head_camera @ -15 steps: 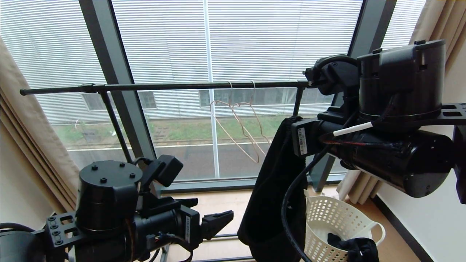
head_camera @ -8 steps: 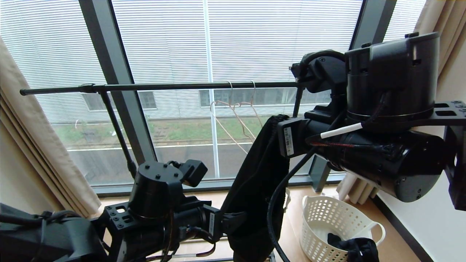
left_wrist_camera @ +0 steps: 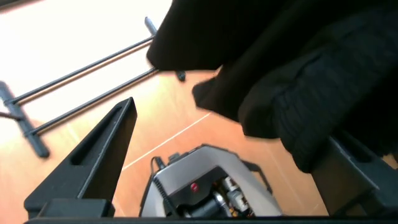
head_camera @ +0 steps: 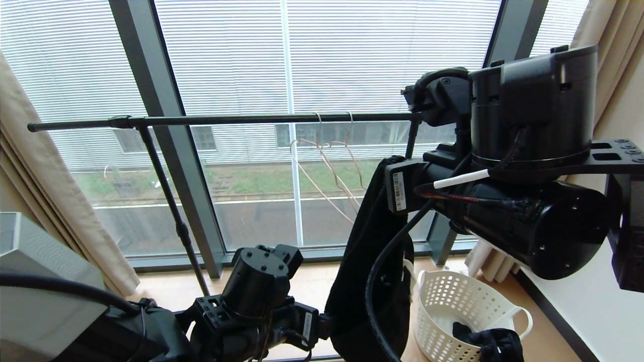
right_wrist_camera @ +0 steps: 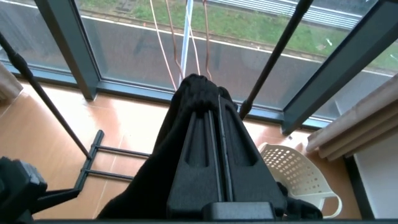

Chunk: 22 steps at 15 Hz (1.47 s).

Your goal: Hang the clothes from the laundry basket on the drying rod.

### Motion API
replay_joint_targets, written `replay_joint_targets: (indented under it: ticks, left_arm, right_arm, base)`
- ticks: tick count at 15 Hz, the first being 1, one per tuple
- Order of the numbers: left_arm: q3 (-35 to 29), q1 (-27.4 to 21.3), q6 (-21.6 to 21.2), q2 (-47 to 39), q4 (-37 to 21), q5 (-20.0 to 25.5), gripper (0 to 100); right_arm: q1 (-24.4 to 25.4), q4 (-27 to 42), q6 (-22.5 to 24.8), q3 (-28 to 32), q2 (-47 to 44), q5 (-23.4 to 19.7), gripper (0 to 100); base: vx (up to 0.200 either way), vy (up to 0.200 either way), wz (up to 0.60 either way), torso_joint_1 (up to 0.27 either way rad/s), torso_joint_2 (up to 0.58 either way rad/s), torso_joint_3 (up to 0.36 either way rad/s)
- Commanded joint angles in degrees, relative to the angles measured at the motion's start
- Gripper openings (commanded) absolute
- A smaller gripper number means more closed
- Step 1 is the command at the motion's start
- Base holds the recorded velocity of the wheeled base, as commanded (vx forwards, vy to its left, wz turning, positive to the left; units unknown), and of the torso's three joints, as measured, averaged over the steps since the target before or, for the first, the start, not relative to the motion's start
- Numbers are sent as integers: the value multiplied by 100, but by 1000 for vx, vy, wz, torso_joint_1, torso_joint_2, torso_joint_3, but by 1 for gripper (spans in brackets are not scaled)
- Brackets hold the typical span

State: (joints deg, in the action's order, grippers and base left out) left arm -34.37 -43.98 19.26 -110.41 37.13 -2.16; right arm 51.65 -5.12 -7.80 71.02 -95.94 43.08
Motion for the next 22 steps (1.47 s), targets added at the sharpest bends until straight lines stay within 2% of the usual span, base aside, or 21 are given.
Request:
replay_joint_targets:
  ticks: [1,5,7,8,13,17,18,19,21,22]
  left_arm:
    - [97,-66,-10,63,-4,-57,100]
    - [158,-137,-19,204,-4,-65,100]
    - [378,-163,-19,336,5,-65,100]
    - [413,-163,-10,397,-4,-65,0]
    - [598,-58,-168,1285,-22,-109,0]
    - [483,593,-845,1944,-57,-109,0]
    - [404,707,-951,1962,-66,-109,0]
    - [53,1015,-1082,1988,-180,-109,0]
    - [-562,1208,-1082,2094,-945,-109,0]
    - [-562,1208,-1082,2094,-945,-109,0]
  right_arm:
    - [-24,-7,-2,-1,31,7,0]
    - [-50,-15,-2,17,31,148,0]
    - [-252,-200,7,-1,67,165,0]
    - [-305,-200,7,-9,111,165,0]
    - [-489,-200,16,-484,708,157,0]
    - [-525,-200,-2,-976,1016,130,0]
    - [-560,-200,-2,-1047,1051,122,0]
    - [-612,-244,-2,-1275,1156,78,0]
    - [-630,-297,24,-1451,1271,-37,0]
    - [-630,-297,24,-1451,1271,-37,0]
  base:
    - [0,0,0,0,0,0]
    - [0,0,0,0,0,0]
    - [0,0,0,0,0,0]
    - [0,0,0,0,0,0]
    - [0,0,0,0,0,0]
    - [0,0,0,0,0,0]
    - [0,0,0,0,0,0]
    - [0,0,0,0,0,0]
    - [0,0,0,0,0,0]
    - [0,0,0,0,0,0]
